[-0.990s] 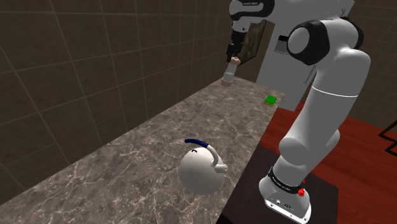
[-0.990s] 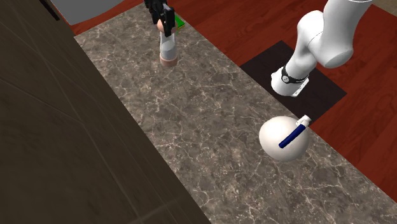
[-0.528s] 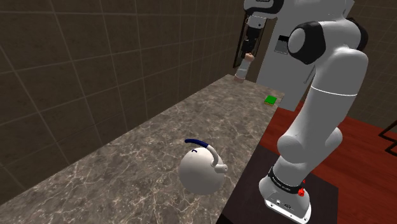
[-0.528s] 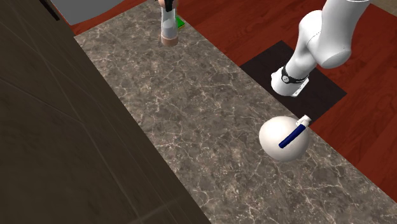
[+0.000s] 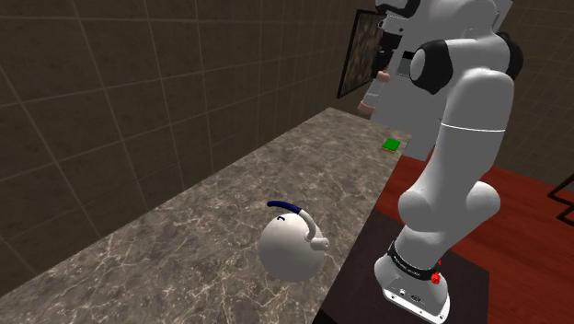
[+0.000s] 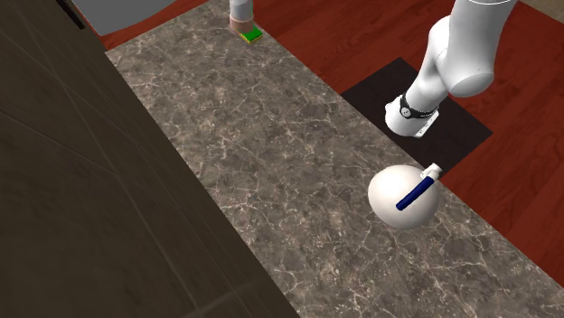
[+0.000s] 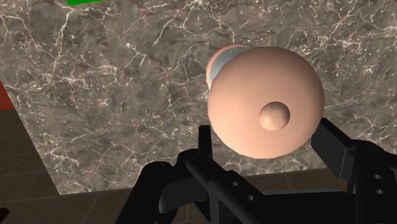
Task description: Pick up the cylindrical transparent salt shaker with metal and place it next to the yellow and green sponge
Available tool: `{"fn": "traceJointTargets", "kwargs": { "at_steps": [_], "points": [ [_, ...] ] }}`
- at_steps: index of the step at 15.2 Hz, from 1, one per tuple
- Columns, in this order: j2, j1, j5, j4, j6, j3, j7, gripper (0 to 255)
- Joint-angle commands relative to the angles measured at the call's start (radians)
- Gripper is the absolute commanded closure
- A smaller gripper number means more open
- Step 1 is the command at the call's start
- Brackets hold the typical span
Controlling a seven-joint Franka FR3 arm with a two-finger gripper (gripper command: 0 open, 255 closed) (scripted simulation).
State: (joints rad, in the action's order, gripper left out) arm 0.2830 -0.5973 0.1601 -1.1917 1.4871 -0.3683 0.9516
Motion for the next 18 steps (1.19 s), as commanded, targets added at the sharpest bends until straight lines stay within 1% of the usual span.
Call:
{"fn": "traceJointTargets", "kwargs": {
  "at_steps": [1,3,5,6,11,18],
  "points": [
    [0.038,-0.044,0.019,0.074,-0.042,-0.015,0.047,255],
    [0.094,-0.096,0.047,0.176,-0.094,-0.026,0.089,255],
    [0.168,-0.162,0.081,0.310,-0.160,-0.032,0.127,255],
    [0.181,-0.173,0.086,0.333,-0.171,-0.031,0.132,255],
    [0.110,-0.131,0.056,0.148,-0.056,-0.036,0.137,255],
    [0.055,-0.098,0.033,-0.032,0.070,-0.037,0.141,255]
  ]
}}
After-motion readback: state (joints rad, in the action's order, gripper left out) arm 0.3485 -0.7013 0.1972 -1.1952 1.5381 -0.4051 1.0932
